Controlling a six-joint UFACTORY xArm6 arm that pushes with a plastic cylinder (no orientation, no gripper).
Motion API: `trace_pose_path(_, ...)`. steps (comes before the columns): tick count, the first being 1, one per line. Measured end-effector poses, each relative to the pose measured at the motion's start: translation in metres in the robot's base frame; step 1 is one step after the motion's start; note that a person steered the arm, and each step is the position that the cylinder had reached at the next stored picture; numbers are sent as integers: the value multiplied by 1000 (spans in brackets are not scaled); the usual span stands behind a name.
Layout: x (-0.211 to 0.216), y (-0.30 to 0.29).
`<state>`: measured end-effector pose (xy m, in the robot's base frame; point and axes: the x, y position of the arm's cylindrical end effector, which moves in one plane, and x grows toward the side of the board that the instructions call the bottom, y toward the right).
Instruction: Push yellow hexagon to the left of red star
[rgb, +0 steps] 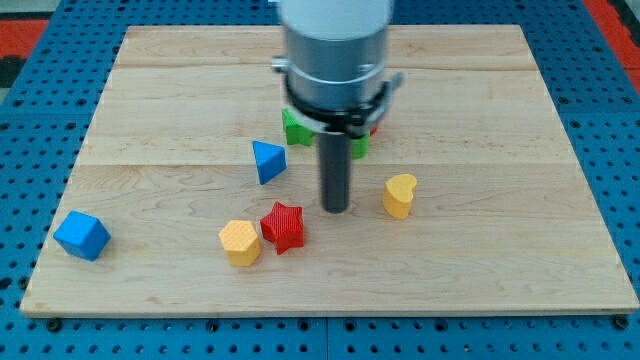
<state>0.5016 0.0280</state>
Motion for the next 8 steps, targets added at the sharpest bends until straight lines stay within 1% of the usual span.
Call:
trace_pose_path(1, 14, -5)
trace_pose_path(3, 40, -140)
trace_pose_path(4, 49, -154)
trace_pose_path(5, 50, -101)
trace_pose_path(6, 81, -87)
trace_pose_path(7, 114, -125)
trace_pose_path(8, 116, -208)
